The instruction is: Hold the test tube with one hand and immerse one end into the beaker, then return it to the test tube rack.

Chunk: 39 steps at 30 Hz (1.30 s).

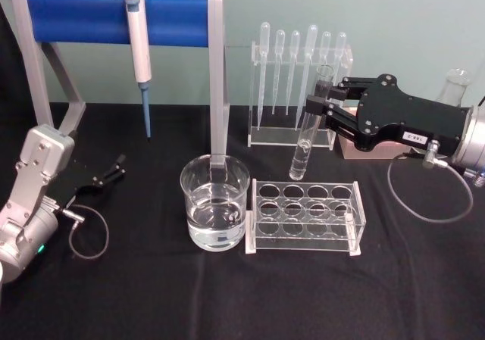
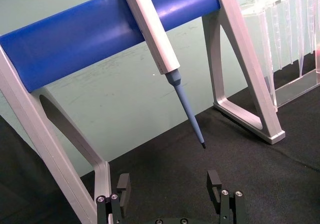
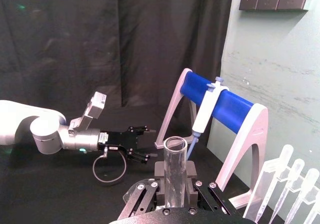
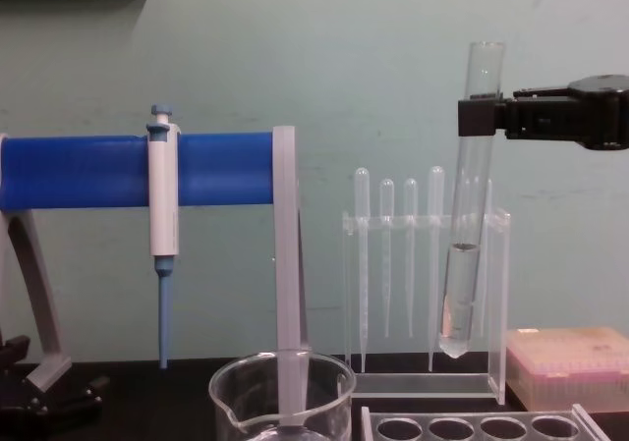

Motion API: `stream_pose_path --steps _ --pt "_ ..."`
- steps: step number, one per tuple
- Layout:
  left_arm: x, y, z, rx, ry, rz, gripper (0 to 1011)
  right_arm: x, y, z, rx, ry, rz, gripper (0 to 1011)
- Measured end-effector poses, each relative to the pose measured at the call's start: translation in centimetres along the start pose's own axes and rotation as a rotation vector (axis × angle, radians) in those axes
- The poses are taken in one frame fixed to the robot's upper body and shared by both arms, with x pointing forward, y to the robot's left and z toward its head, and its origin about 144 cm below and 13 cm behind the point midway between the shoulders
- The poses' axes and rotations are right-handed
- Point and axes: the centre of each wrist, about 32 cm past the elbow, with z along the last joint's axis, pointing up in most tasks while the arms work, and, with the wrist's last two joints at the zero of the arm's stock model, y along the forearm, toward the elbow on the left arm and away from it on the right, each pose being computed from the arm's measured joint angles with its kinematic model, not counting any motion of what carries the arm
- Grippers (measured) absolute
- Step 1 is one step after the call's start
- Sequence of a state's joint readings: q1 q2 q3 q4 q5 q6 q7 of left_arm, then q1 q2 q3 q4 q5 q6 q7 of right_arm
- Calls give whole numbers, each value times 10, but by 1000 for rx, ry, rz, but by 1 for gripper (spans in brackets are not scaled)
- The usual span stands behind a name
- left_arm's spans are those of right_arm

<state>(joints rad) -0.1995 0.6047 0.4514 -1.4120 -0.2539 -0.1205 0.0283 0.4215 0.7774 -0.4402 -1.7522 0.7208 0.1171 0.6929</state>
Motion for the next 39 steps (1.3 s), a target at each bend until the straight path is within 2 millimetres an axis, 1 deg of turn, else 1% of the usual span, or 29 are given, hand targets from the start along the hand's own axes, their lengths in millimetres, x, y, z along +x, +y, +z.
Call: stream_pose_path --steps 39 --pt "0 0 0 0 0 0 1000 0 2 1 -2 -6 5 242"
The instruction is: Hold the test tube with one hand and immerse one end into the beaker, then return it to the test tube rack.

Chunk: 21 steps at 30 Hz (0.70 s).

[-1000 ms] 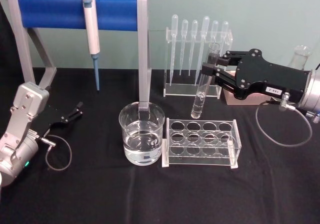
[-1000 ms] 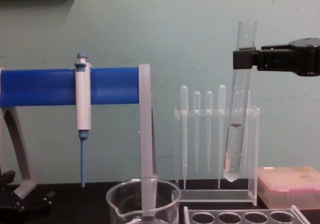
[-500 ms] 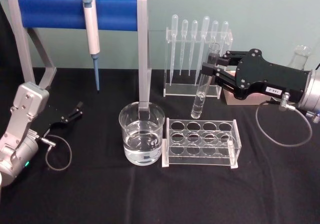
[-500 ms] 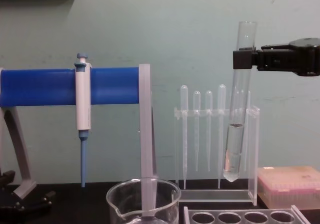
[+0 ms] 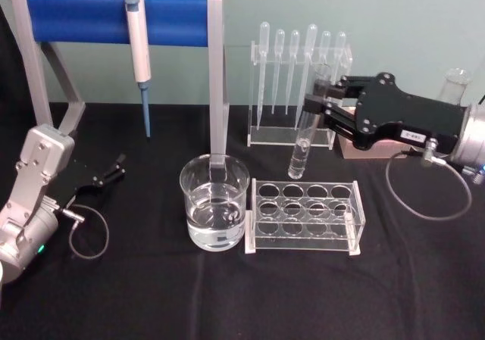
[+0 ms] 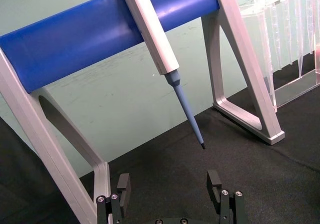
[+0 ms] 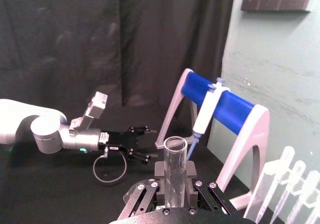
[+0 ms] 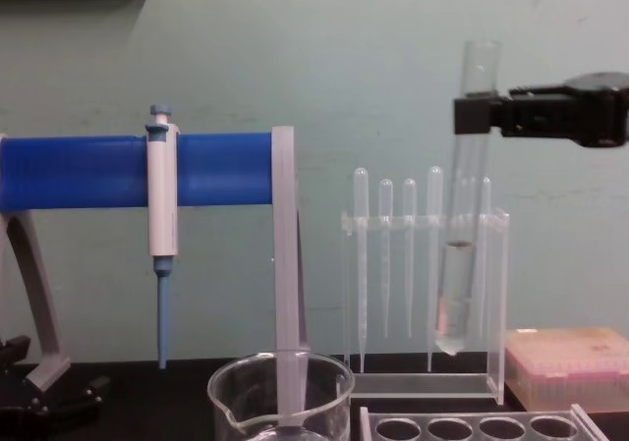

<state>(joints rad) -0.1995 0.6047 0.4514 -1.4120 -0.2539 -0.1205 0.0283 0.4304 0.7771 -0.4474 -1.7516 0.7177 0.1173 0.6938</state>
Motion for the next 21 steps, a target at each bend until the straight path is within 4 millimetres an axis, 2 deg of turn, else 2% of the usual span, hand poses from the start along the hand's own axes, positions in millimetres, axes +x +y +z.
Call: stream_pose_path --steps 7,11,21 --pt "0 0 0 0 0 0 1000 1 20 8 13 -21 47 242" --pt "0 0 0 0 0 0 1000 -1 39 8 30 -17 71 242" --pt "0 0 0 0 0 0 1000 -6 73 -3 60 0 89 242"
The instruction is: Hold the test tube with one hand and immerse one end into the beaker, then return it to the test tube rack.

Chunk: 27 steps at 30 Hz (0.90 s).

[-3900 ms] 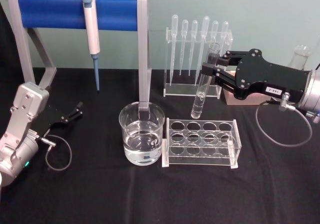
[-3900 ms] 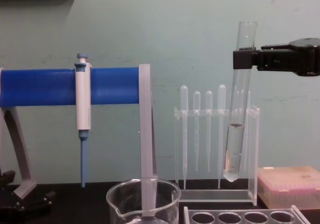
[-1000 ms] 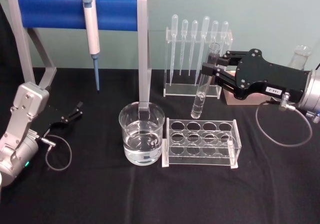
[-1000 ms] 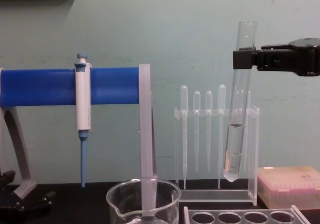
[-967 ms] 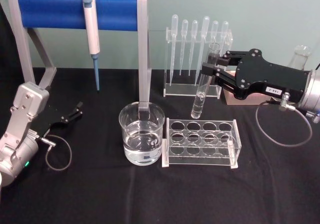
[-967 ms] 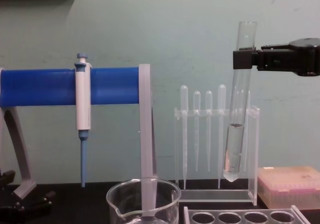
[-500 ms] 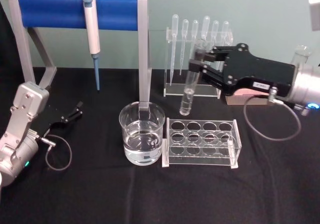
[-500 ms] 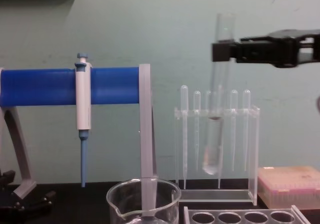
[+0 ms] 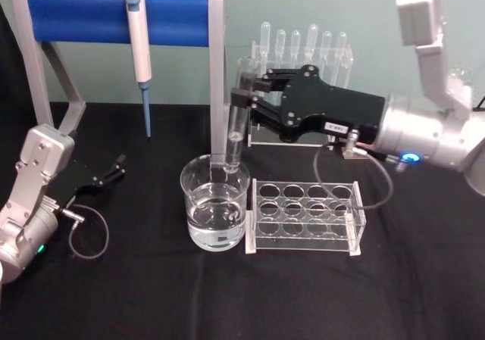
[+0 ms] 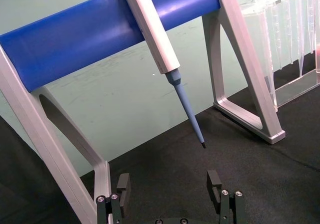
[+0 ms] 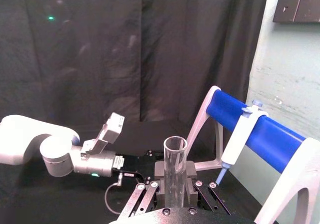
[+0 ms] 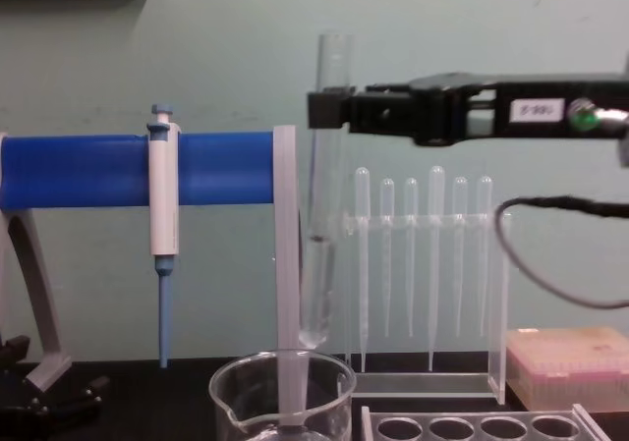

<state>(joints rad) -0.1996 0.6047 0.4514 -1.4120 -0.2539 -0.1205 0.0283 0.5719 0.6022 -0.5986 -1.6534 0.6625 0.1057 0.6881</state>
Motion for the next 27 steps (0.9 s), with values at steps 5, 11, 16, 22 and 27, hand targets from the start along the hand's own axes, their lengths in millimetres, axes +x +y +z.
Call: stream_pose_path --steps 5,11,16,22,27 --pt "0 0 0 0 0 0 1000 1 10 -11 6 15 0 242" --pt "0 0 0 0 0 0 1000 1 17 -27 -15 31 4 242" --pt "0 0 0 0 0 0 1000 -2 21 -42 -57 35 14 242" --pt "0 0 0 0 0 0 1000 -7 25 -63 -91 45 19 242" --pt "0 0 0 0 0 0 1000 -12 28 -83 -96 50 17 243"
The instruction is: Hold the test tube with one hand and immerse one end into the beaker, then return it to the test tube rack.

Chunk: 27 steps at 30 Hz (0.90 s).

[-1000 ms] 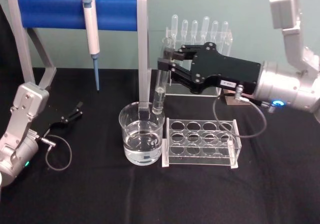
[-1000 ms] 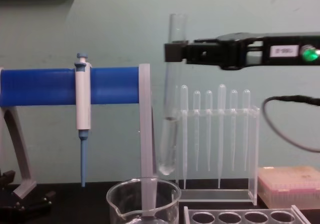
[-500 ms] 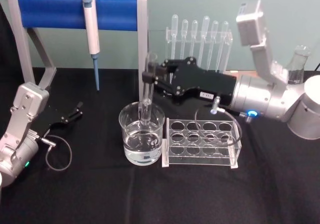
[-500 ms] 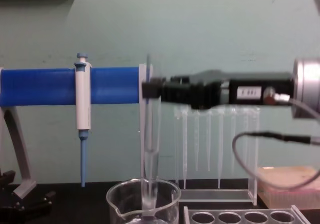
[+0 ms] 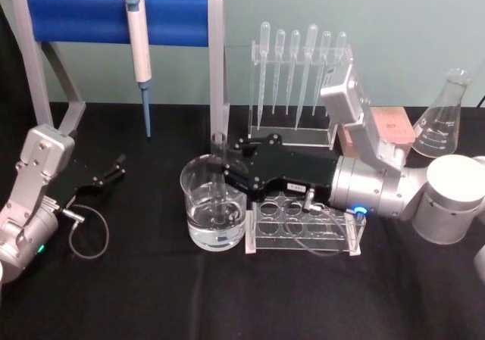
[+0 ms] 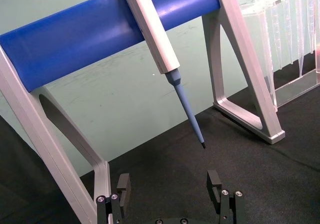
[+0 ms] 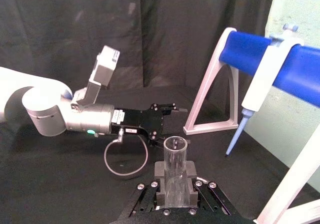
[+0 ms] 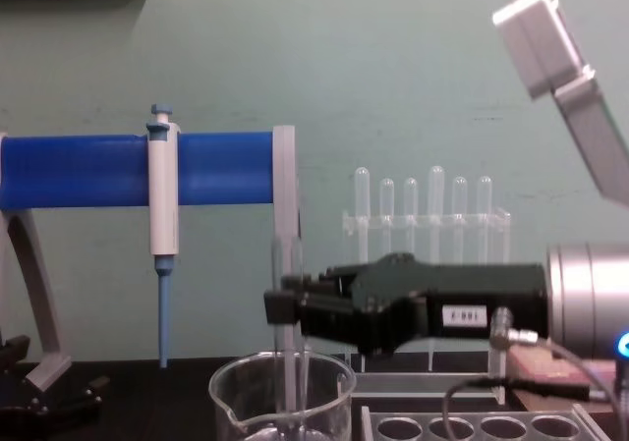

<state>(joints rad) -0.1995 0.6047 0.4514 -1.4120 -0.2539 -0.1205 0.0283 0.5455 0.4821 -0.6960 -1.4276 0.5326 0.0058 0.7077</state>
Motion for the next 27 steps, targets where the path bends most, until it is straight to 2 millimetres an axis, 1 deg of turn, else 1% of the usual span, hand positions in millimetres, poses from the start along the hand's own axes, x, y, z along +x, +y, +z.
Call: stream_pose_path --steps 6,10,27 --pt "0 0 0 0 0 0 1000 -2 3 -17 -5 1 -3 242" --pt "0 0 0 0 0 0 1000 -1 2 -21 -5 2 -12 242" --pt "0 0 0 0 0 0 1000 -1 -1 -27 27 -5 -33 242"
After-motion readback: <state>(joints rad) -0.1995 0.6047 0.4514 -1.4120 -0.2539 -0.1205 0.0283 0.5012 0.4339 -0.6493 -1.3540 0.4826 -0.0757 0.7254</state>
